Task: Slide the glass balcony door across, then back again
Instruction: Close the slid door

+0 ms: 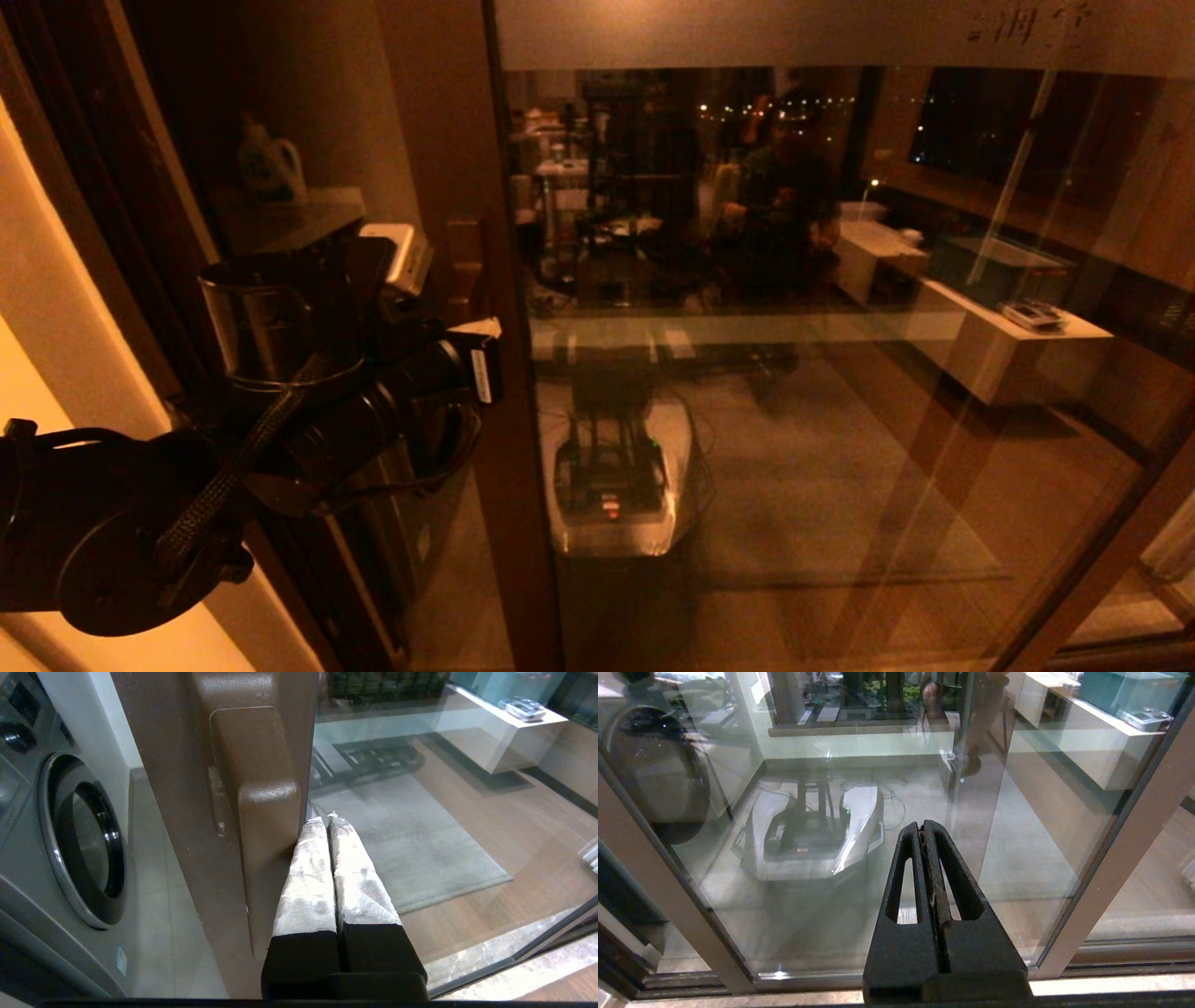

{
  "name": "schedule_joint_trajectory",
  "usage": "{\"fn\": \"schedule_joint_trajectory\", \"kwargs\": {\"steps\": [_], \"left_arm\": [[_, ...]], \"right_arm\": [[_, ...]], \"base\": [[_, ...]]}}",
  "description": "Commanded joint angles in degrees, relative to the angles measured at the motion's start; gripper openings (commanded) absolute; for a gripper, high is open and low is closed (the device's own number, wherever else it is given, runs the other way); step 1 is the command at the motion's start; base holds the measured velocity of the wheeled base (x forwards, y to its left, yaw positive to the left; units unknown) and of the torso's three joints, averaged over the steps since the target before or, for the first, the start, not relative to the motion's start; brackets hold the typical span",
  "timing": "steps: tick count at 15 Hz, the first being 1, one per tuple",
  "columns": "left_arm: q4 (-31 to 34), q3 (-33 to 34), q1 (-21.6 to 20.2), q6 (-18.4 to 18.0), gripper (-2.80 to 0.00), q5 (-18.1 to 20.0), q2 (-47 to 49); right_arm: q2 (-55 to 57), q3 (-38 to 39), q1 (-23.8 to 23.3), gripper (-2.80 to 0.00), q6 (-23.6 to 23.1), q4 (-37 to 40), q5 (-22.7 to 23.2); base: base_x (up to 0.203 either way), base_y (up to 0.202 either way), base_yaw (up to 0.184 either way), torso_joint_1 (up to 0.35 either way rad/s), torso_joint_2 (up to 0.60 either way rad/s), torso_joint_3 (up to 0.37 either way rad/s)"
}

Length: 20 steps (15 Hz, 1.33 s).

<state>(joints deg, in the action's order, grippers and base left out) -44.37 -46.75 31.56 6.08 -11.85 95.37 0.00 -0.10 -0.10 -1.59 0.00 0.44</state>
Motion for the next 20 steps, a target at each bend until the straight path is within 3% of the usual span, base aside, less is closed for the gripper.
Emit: {"fn": "schedule_joint_trajectory", "kwargs": {"steps": [1, 20], "left_arm": [[-0.27, -0.01, -0.85, 0.07, -2.80, -0.11, -0.27], [-0.36, 1.84, -7.32, -0.19, -2.80, 0.42, -1.33]], "right_arm": [[0.09, 0.01, 0.01, -2.80, 0.01, 0.00, 0.09], [0.09, 0.00, 0.01, -2.80, -0.06, -0.09, 0.00]], "base": [[0.000, 0.000, 0.000, 0.000, 0.00, 0.000], [0.000, 0.000, 0.000, 0.000, 0.00, 0.000]]}}
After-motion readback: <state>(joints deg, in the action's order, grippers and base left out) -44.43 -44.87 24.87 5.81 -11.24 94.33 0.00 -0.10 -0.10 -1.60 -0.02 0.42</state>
